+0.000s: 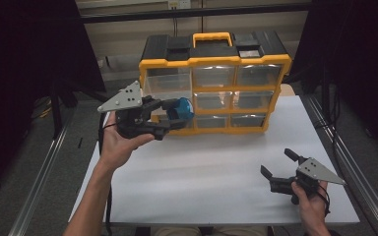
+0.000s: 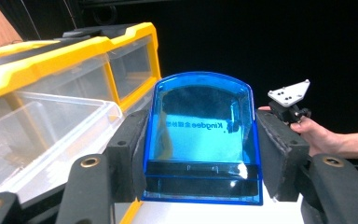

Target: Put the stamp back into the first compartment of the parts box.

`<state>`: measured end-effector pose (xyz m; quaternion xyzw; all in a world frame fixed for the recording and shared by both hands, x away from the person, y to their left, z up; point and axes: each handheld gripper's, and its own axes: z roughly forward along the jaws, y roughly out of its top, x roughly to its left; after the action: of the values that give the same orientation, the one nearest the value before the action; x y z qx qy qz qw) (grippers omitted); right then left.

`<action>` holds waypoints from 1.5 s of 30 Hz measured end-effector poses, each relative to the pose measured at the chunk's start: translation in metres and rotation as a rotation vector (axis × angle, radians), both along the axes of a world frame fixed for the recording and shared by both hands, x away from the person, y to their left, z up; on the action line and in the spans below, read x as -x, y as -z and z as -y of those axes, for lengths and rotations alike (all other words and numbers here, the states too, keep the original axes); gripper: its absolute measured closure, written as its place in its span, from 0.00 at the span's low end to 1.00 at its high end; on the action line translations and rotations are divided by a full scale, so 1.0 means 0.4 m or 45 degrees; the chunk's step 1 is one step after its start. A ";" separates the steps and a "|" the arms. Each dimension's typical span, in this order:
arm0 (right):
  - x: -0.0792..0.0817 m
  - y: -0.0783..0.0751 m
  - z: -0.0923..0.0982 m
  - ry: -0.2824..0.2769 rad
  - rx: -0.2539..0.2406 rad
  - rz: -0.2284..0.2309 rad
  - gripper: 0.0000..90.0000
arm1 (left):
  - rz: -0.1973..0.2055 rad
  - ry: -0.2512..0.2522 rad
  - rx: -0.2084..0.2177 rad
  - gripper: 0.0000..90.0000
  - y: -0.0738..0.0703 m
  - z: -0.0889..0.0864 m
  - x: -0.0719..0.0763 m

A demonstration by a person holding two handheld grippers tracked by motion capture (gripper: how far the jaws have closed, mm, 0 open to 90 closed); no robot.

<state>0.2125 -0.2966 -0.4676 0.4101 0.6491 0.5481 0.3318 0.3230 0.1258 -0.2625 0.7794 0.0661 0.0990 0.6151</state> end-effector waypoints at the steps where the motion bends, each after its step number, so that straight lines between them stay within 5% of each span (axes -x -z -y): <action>1: 0.000 0.000 0.000 -0.002 -0.001 0.000 0.00 | 0.012 -0.024 0.009 0.46 -0.007 -0.001 -0.001; 10: -0.001 0.000 -0.001 -0.004 -0.006 -0.001 0.00 | 0.029 -0.036 -0.003 0.46 -0.042 -0.023 -0.017; 26: 0.000 0.001 0.001 -0.010 -0.003 -0.005 0.00 | 0.033 -0.174 0.019 0.46 -0.099 -0.082 -0.048; 45: -0.002 0.001 0.001 -0.013 -0.002 -0.002 0.00 | 0.014 -0.246 -0.187 0.46 -0.181 -0.078 -0.121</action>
<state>0.2132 -0.2972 -0.4681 0.4074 0.6510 0.5500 0.3283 0.3713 0.1569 -0.1901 0.8119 0.1302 0.1666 0.5442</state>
